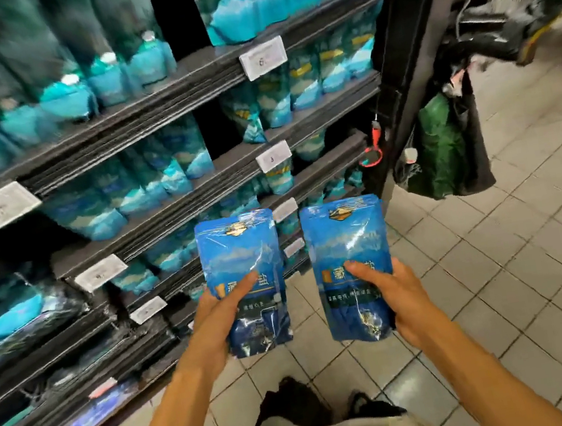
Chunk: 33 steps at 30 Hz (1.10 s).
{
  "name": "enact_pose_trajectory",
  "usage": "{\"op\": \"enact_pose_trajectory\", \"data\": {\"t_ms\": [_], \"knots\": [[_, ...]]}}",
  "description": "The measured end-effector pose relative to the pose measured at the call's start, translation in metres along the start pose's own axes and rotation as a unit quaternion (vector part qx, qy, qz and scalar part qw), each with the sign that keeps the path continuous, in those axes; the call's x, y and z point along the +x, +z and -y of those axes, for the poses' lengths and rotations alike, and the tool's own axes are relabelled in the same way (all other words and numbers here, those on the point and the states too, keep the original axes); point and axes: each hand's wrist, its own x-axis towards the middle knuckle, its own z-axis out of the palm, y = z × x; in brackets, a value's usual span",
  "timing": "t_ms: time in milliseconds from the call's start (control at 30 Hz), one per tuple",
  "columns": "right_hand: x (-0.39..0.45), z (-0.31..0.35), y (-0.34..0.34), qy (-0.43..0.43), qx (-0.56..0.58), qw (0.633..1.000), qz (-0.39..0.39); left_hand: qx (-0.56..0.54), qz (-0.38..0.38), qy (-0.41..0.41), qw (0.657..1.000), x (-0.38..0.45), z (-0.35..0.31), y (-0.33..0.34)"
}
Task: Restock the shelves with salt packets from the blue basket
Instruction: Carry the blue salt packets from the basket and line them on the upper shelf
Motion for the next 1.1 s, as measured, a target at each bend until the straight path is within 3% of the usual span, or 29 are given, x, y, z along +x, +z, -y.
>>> {"op": "enact_pose_trajectory", "data": {"t_ms": [200,700,933,1100], "knots": [[0.047,0.037,0.053,-0.011,-0.006,0.998,0.061,-0.033,-0.043,0.031,0.998,0.021,-0.046,-0.017],[0.107,0.179,0.203,-0.145,-0.002,0.966,0.215,-0.068,-0.113,0.248,0.960,0.031,-0.225,-0.039],[0.118,0.264,0.256,-0.200,0.015,0.930,0.308,-0.045,-0.145,0.344,0.927,0.005,-0.305,-0.015],[0.116,0.350,0.307,-0.269,0.044,0.884,0.379,-0.025,-0.166,0.431,0.887,-0.011,-0.396,-0.007]]}}
